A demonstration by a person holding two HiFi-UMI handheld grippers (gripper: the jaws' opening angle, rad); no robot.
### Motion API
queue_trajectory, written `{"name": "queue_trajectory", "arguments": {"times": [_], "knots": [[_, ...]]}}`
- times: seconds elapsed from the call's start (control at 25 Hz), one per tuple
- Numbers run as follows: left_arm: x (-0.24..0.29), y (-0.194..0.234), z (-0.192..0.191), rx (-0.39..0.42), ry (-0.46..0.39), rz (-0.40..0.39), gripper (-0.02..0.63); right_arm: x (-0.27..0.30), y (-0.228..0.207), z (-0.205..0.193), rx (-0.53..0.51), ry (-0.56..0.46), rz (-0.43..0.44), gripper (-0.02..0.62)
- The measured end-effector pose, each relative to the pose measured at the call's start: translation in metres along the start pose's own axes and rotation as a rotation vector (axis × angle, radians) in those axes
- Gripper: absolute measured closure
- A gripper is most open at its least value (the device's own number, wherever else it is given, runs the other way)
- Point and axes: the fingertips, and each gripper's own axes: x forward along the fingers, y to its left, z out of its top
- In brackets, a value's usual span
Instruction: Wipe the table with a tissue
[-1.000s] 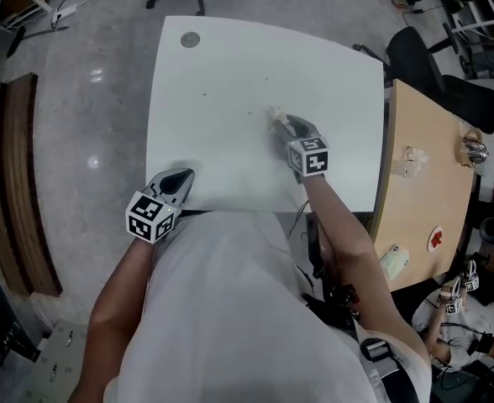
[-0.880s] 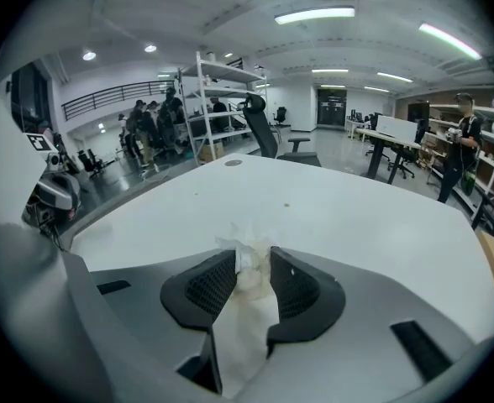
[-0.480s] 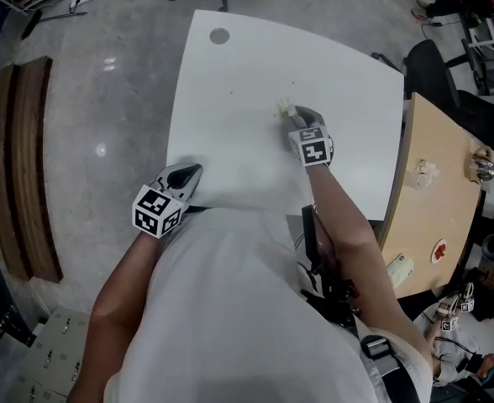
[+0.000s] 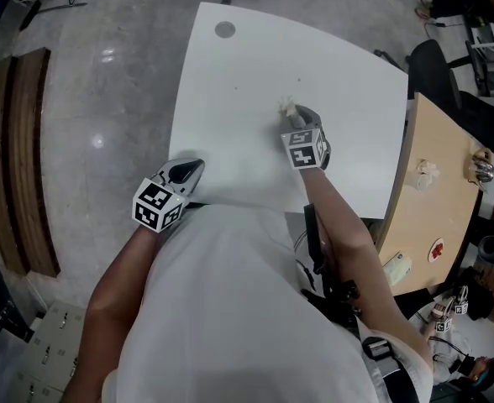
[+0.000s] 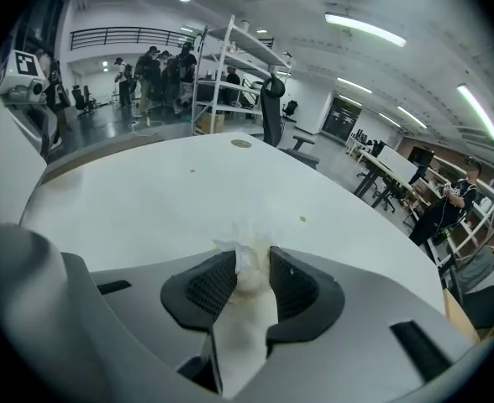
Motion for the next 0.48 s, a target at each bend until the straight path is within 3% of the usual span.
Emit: {"name": "queue_trajectory", "arguments": {"times": [0.48], "knots": [[-0.006,0.0,-0.005,0.005,0.008,0.003,0.601,-0.002,0.014,0.005,-0.083,-0.012,-0.065,0.479]]}}
